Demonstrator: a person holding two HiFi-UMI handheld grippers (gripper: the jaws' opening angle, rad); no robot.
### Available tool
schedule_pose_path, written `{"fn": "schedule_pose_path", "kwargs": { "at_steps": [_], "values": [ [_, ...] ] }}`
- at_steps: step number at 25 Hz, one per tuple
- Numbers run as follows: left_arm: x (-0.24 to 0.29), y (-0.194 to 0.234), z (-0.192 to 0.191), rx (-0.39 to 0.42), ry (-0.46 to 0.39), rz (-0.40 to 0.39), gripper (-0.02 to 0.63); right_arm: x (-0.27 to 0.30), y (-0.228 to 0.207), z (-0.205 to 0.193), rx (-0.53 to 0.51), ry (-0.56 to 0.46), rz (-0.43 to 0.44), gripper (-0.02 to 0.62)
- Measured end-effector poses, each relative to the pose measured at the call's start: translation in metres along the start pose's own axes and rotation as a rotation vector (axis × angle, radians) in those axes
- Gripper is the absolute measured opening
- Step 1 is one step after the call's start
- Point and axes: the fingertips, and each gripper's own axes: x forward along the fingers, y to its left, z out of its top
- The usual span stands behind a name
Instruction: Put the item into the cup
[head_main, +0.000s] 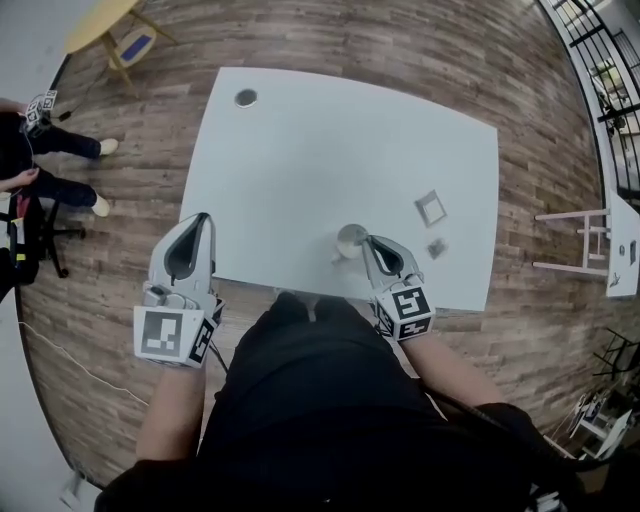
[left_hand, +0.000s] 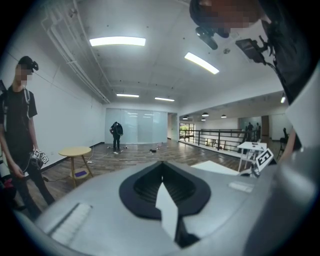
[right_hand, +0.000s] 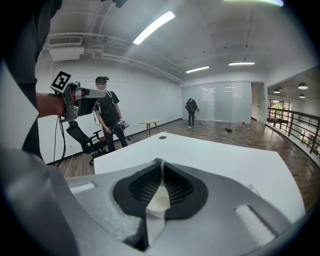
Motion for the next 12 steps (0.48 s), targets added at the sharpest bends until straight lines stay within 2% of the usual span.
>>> {"fn": "schedule_pose_path", "kwargs": {
  "at_steps": [12],
  "values": [
    [0.003, -0.003, -0.010, -0.012, 0.034, 0.002, 0.000, 0.003, 0.002, -0.015, 0.033, 0.028, 0.017, 0.018]
  ]
}}
